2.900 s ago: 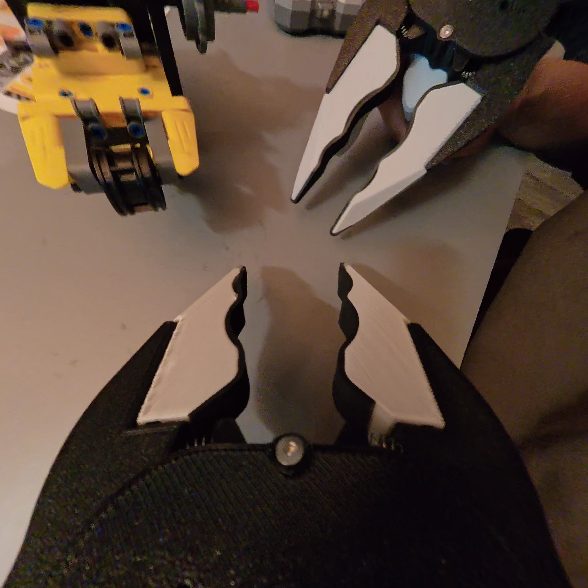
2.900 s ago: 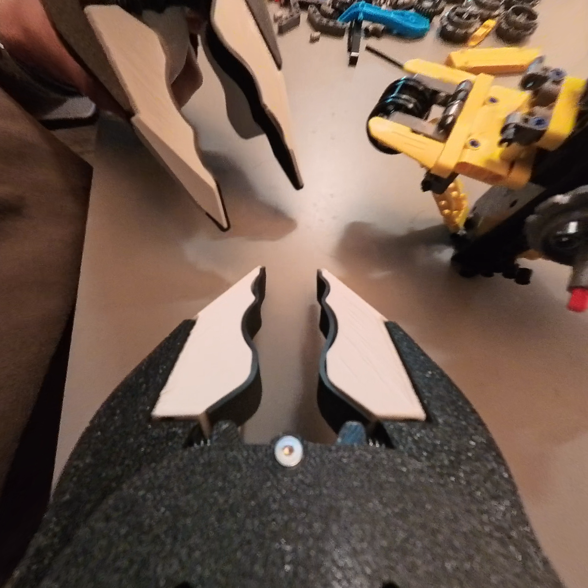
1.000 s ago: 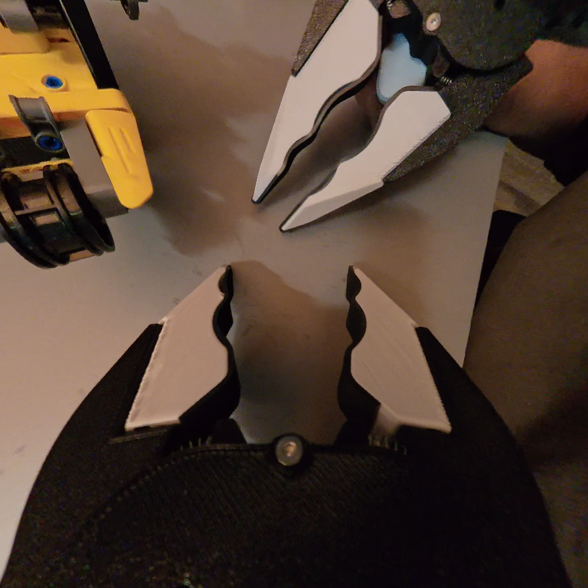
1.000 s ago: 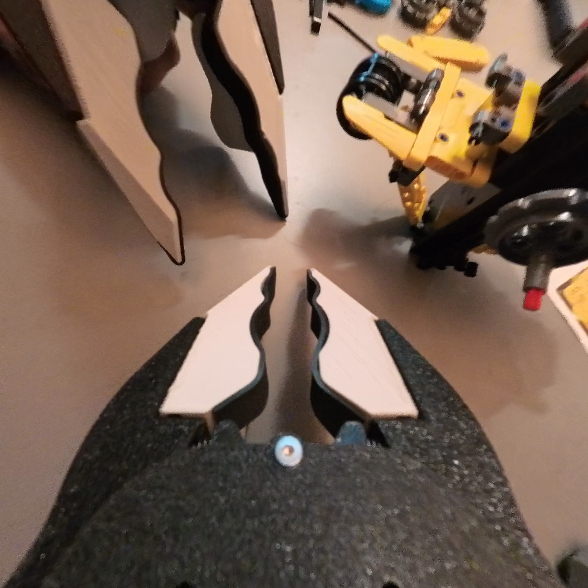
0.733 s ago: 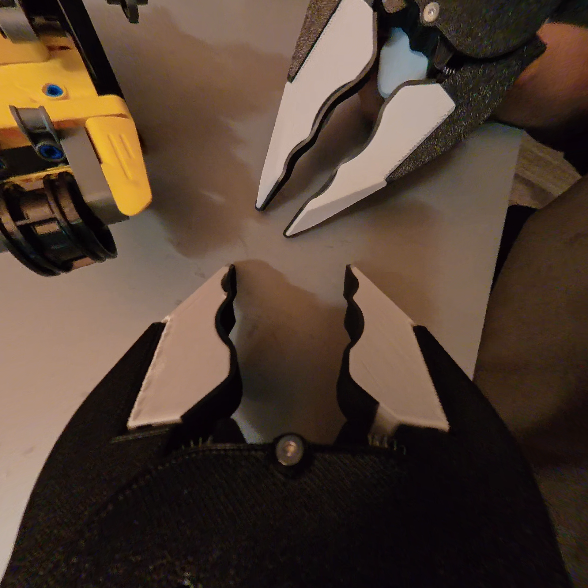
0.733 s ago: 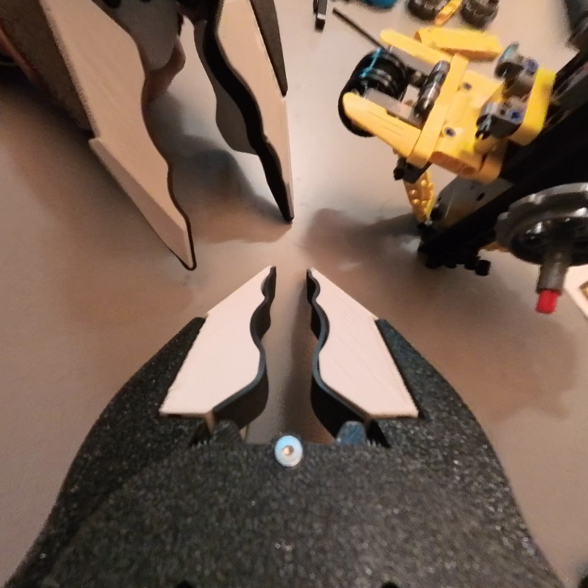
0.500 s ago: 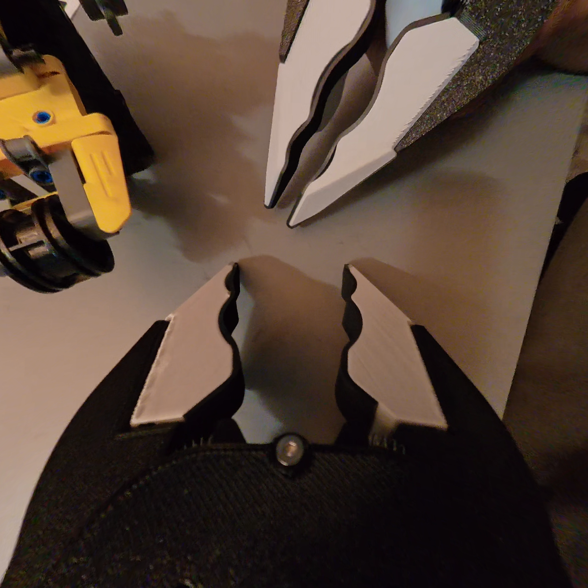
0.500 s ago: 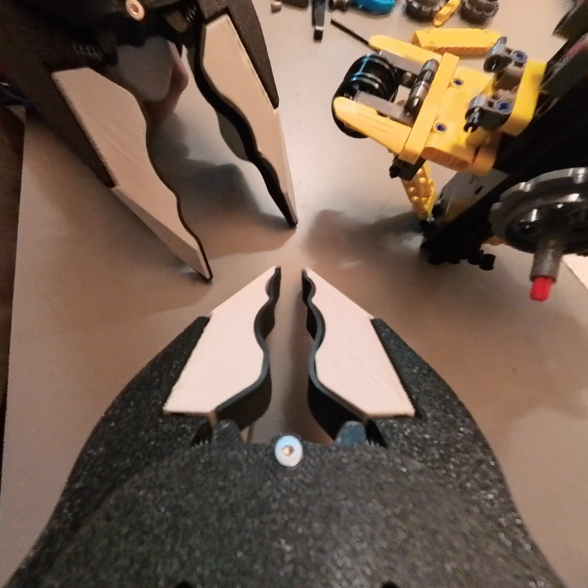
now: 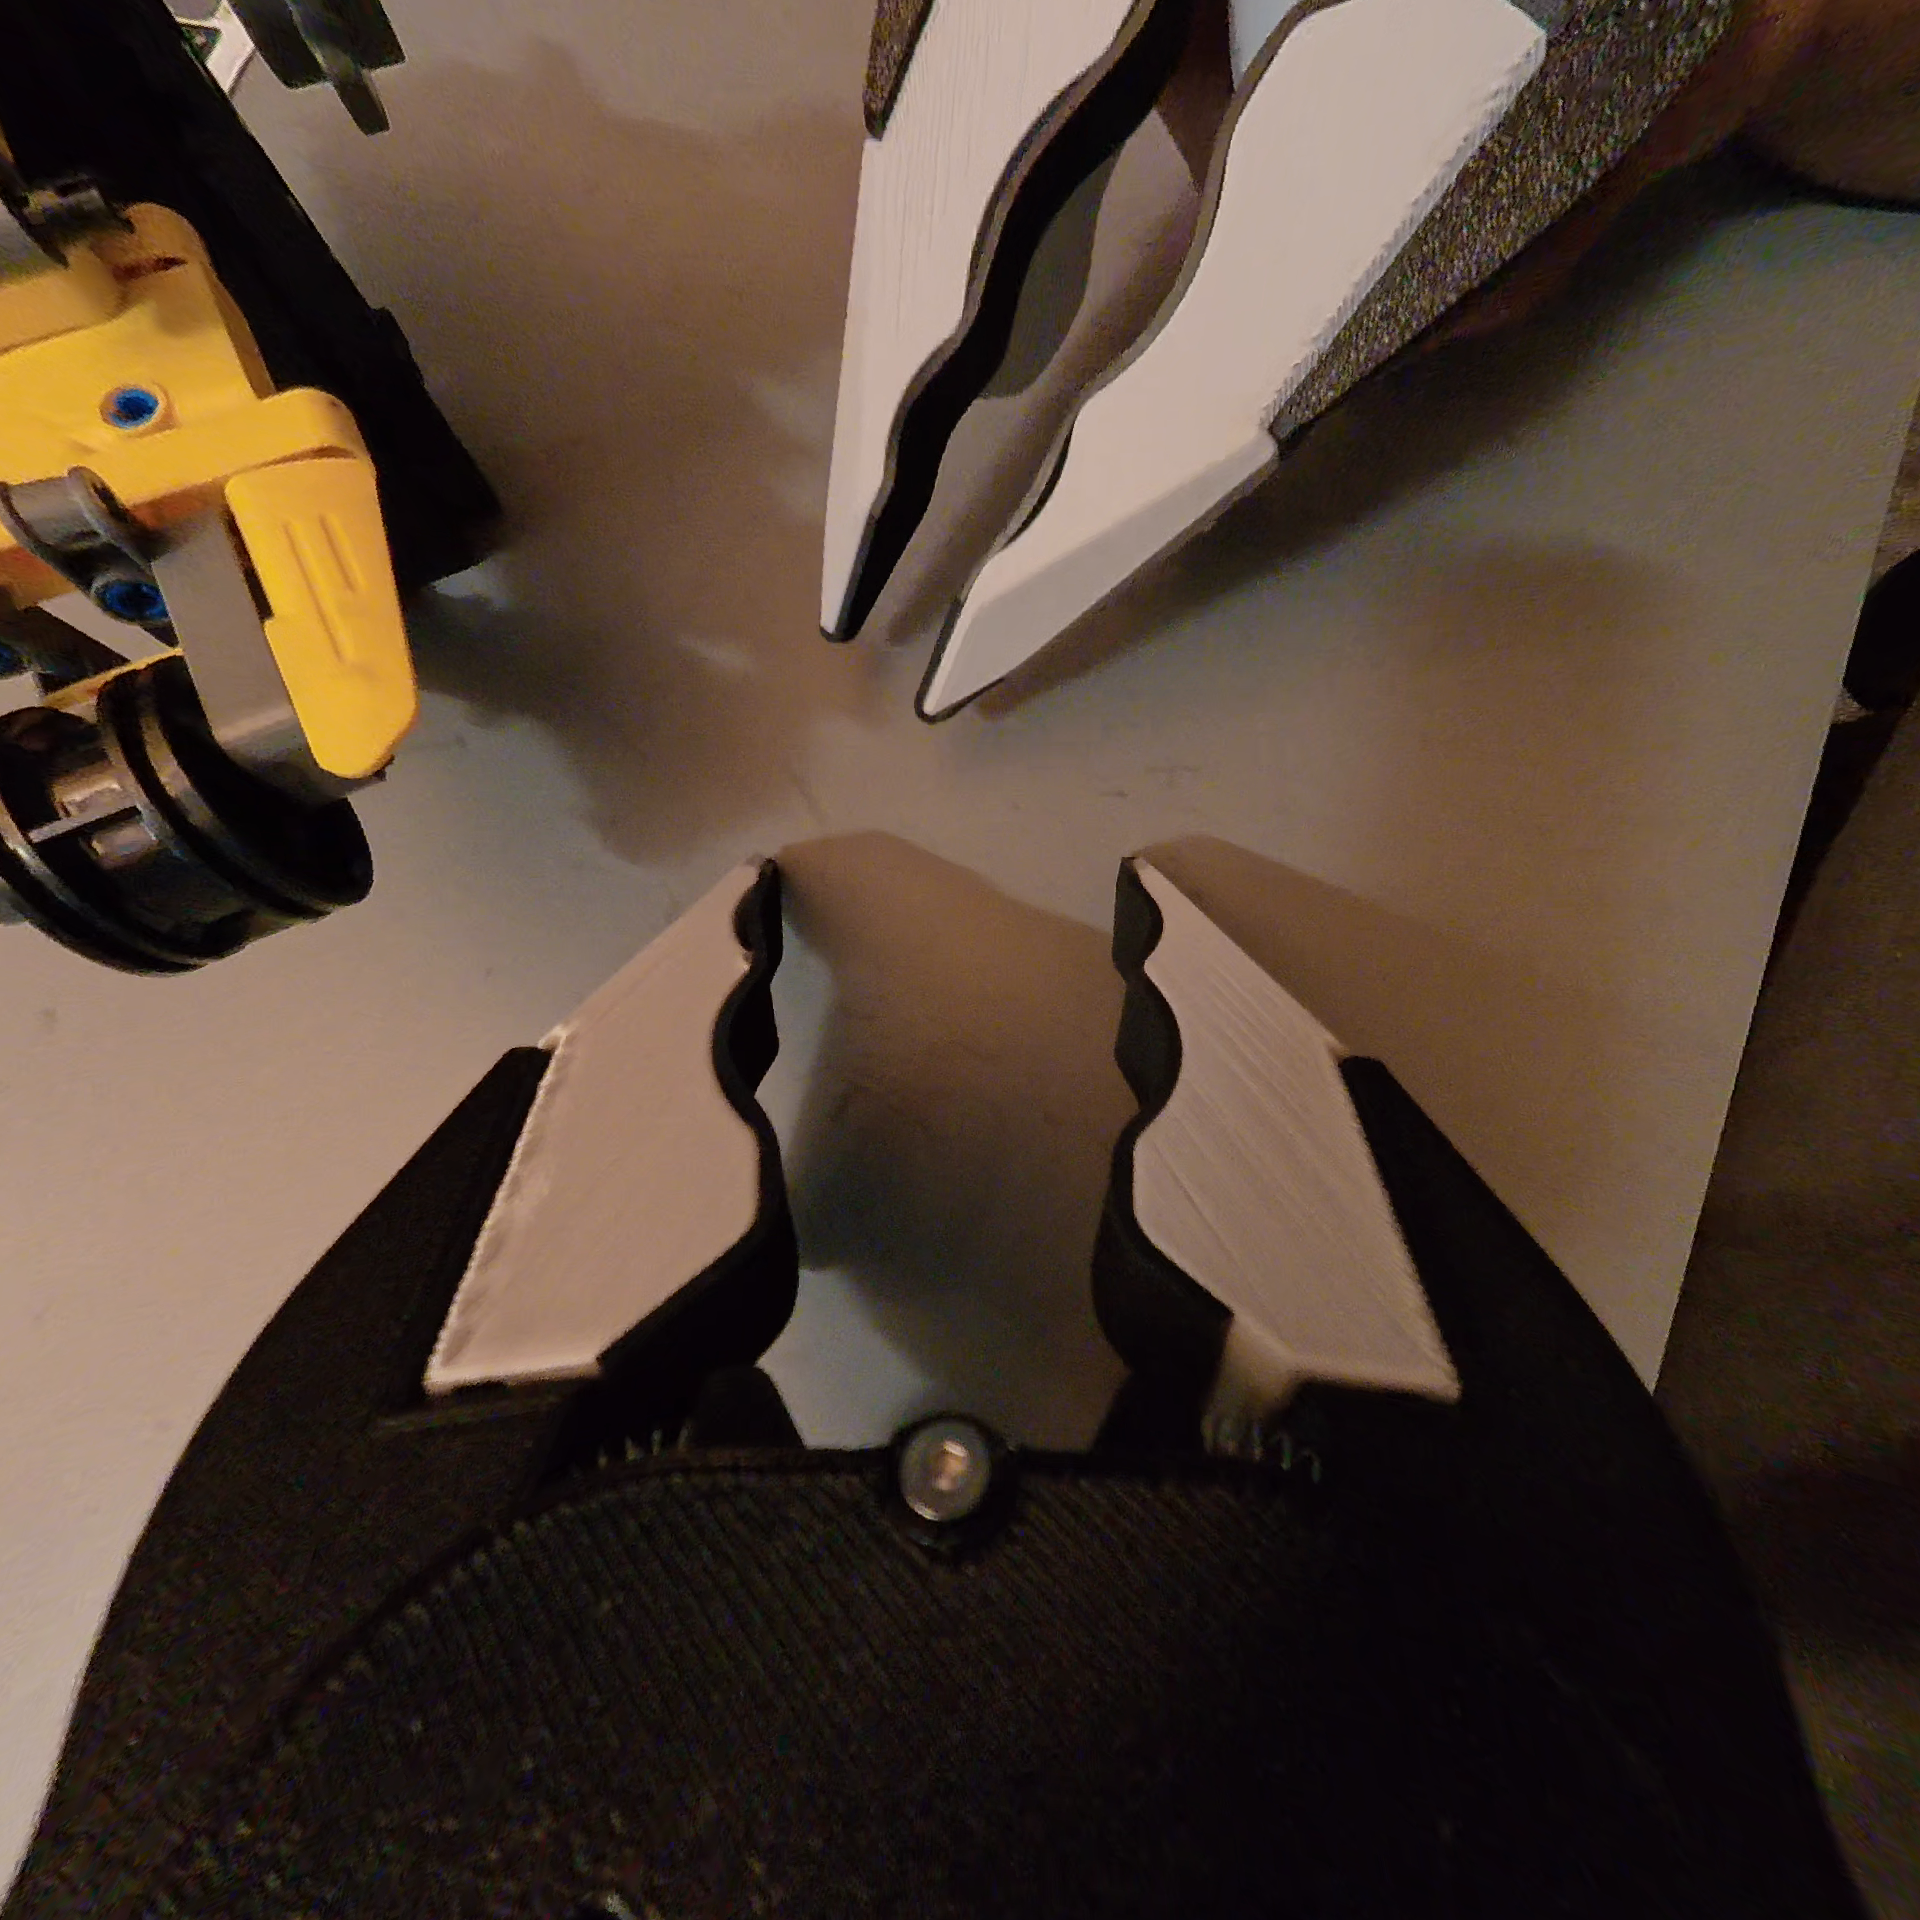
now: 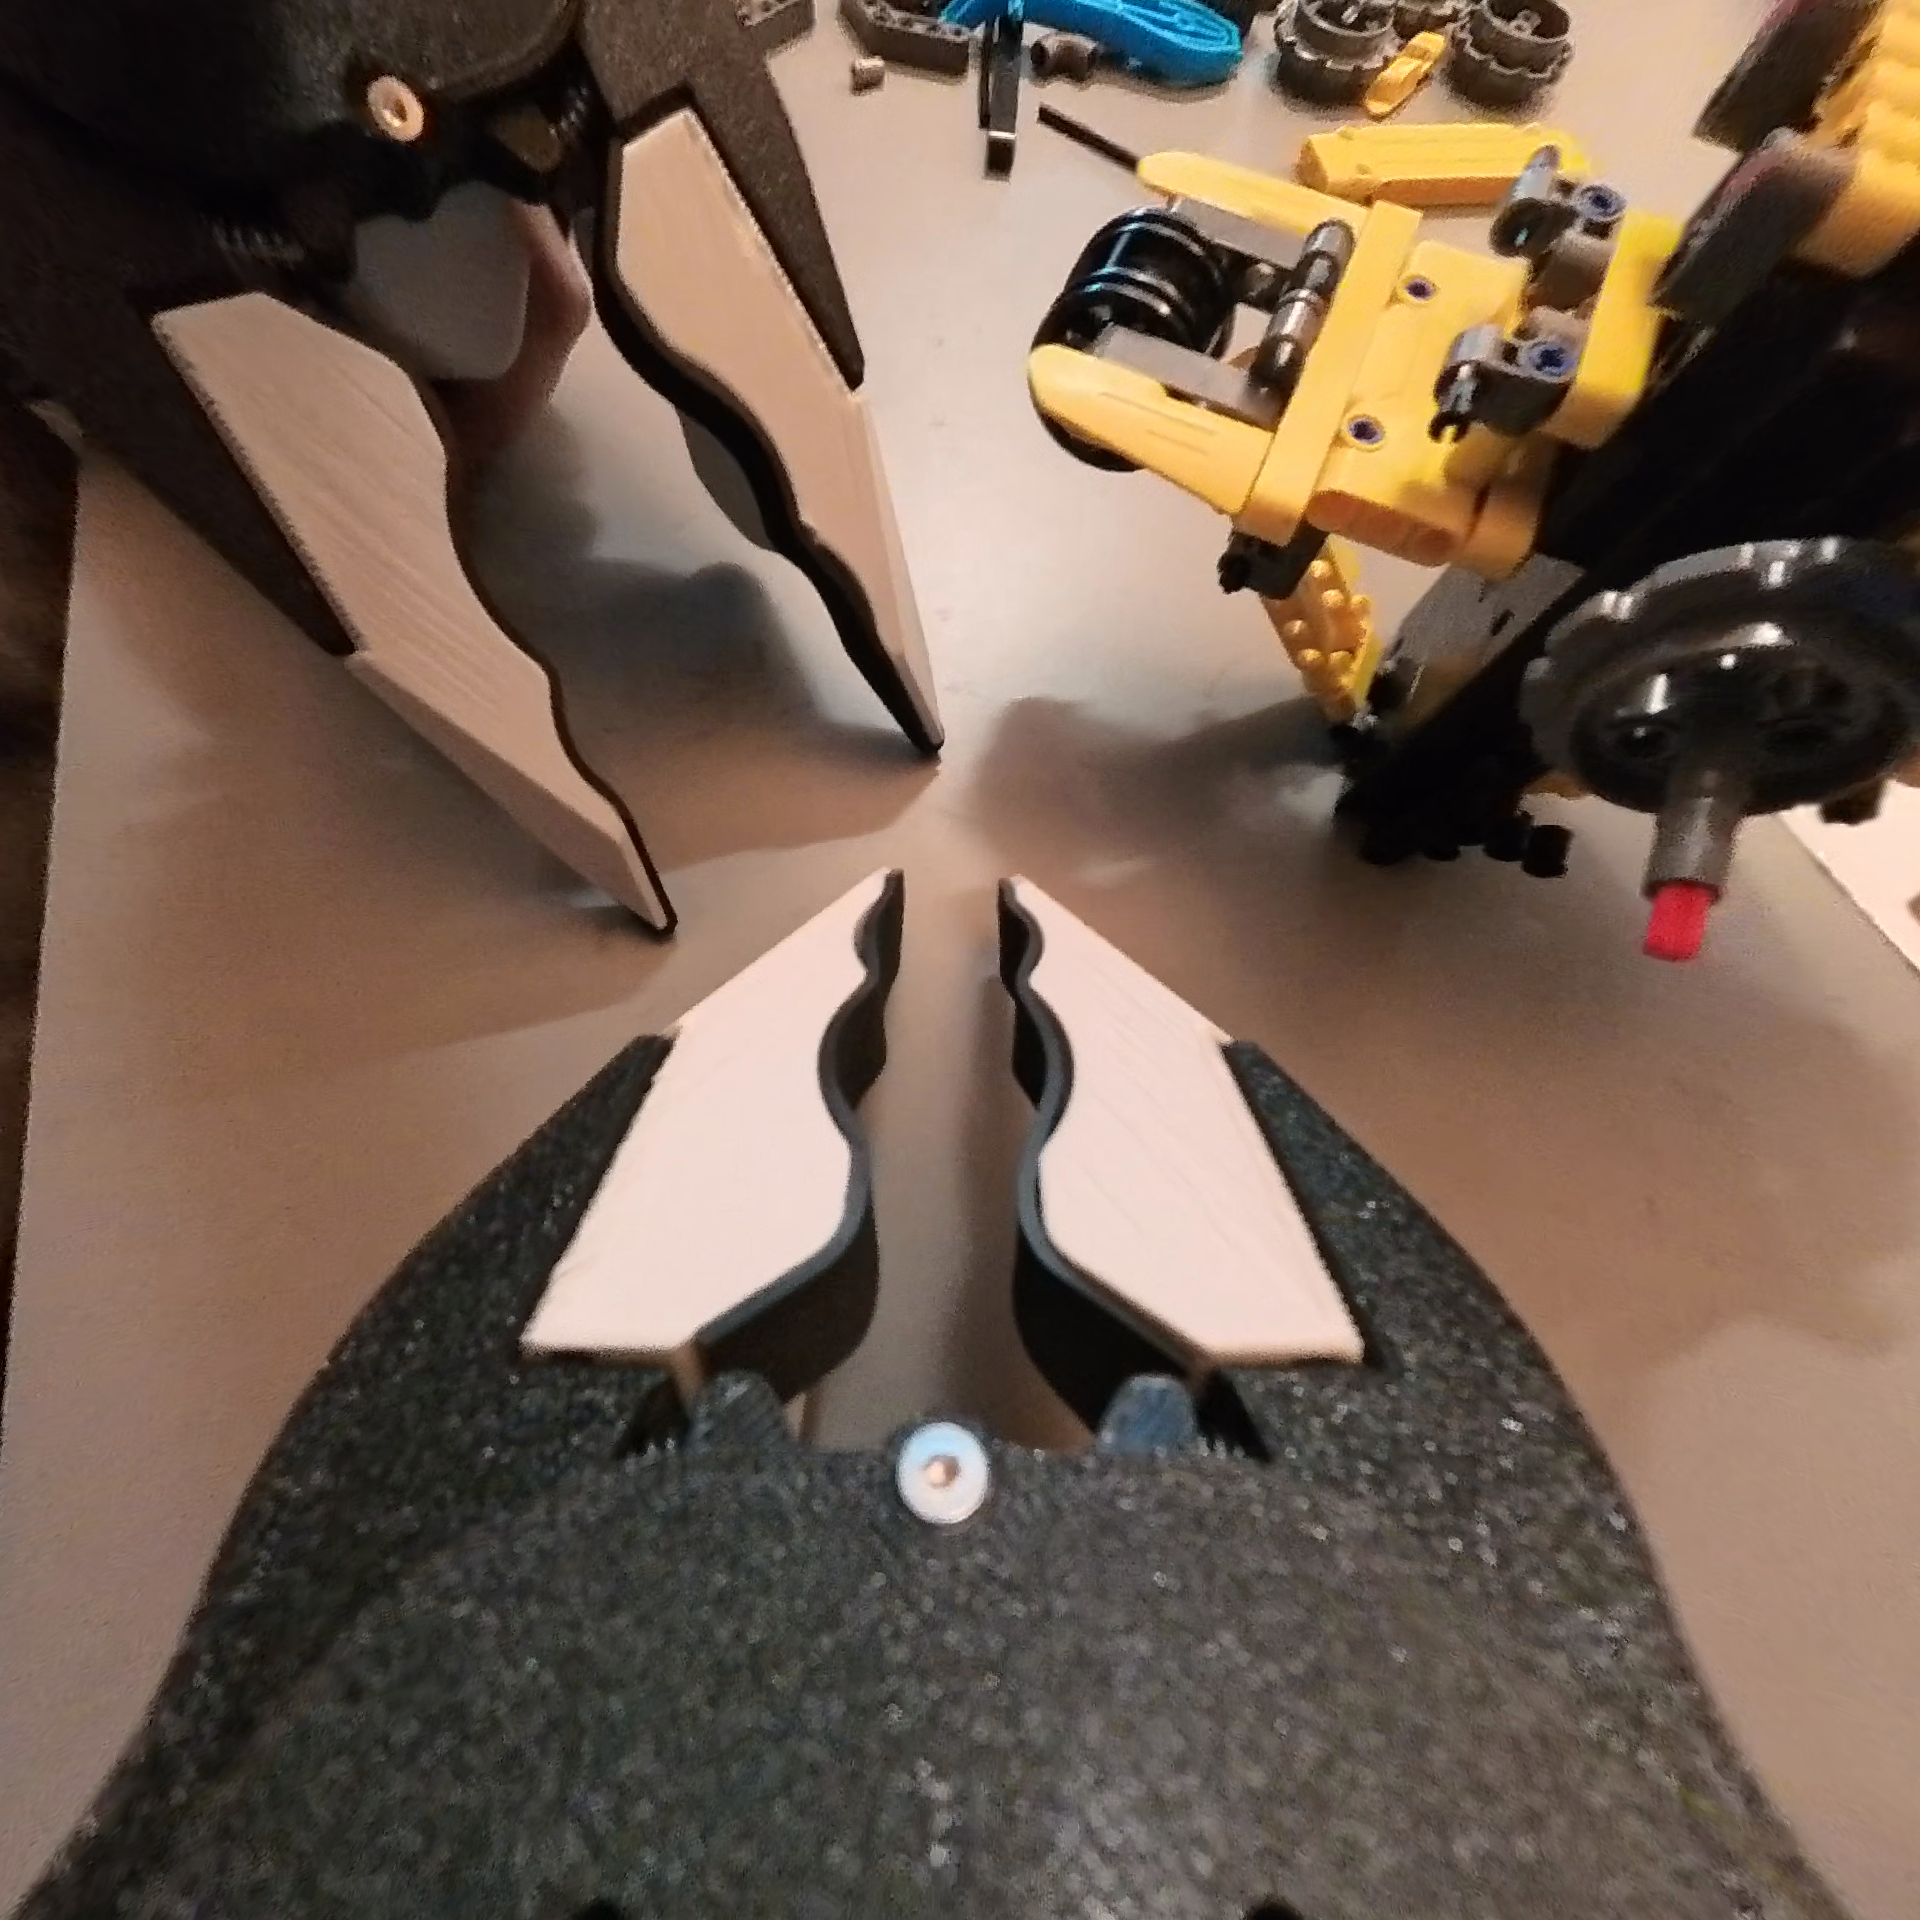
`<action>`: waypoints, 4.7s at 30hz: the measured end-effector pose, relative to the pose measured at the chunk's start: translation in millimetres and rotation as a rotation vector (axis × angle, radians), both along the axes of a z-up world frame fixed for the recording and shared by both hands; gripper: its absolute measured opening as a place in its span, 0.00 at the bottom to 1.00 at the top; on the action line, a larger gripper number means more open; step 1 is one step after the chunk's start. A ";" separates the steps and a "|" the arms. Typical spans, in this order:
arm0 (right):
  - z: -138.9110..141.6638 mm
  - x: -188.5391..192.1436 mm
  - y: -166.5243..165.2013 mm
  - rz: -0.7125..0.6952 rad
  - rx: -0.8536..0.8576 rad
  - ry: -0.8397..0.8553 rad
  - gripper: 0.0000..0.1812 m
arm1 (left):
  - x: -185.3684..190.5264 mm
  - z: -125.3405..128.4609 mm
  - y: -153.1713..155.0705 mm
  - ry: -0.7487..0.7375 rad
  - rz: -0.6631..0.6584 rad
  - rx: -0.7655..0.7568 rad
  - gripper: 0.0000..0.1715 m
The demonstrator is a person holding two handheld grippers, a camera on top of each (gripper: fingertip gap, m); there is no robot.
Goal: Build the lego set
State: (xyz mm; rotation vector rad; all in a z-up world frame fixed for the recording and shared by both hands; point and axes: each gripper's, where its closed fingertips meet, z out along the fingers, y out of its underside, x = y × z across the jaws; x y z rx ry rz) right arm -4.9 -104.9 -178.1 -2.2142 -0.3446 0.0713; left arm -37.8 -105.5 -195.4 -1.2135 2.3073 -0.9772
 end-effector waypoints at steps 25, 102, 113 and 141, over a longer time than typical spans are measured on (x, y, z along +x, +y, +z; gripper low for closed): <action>14.6 -22.2 -12.0 0.129 0.051 0.117 0.03 | -1.8 41.7 7.8 -0.221 -0.020 -0.143 0.13; -4.0 -15.3 -10.3 0.097 -0.029 -0.002 0.18 | -1.3 21.5 3.3 -0.107 -0.028 -0.083 0.18; -12.6 -13.1 -9.1 0.084 -0.076 -0.032 0.18 | -0.2 14.7 3.8 -0.082 -0.021 -0.042 0.26; -10.9 -6.5 -8.4 0.064 -0.047 -0.108 0.21 | -0.1 1.6 3.4 -0.018 -0.024 0.006 0.28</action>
